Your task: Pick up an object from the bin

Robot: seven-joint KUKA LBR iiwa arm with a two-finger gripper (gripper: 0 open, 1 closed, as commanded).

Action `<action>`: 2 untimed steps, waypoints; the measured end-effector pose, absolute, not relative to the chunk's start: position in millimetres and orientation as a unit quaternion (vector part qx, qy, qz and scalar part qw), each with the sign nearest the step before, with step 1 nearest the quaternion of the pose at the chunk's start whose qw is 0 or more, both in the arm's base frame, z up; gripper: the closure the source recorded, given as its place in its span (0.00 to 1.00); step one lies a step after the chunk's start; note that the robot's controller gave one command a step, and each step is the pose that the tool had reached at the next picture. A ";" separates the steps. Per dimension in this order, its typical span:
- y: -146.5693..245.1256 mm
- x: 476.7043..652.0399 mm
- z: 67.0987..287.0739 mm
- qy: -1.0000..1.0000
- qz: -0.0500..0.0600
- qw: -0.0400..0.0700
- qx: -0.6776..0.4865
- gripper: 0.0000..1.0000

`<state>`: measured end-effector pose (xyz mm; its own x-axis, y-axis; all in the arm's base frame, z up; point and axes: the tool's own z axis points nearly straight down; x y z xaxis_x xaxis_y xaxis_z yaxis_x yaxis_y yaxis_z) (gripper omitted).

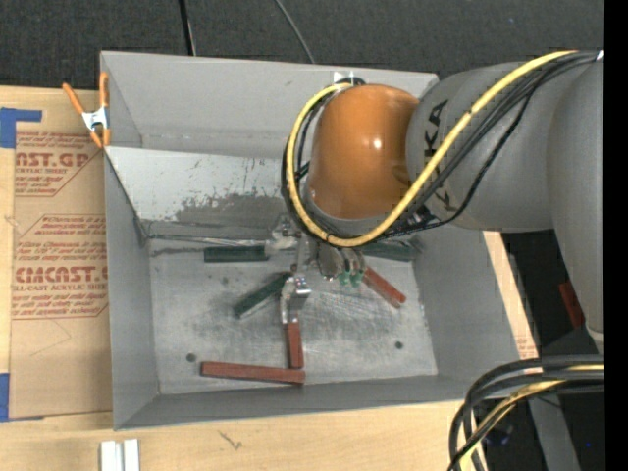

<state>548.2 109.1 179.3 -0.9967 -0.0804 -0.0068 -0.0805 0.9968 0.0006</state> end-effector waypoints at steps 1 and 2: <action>87.8 578.1 158.9 0.995 0.000 0.001 -0.098 0.00; 91.3 592.5 135.2 0.996 0.001 0.002 -0.089 0.00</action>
Offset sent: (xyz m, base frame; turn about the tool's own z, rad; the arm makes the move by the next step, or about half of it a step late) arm 0.0451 -0.0182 -0.0456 -0.0952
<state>592.5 91.3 135.2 -0.9843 -0.1767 -0.0034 -0.1767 0.9843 0.0017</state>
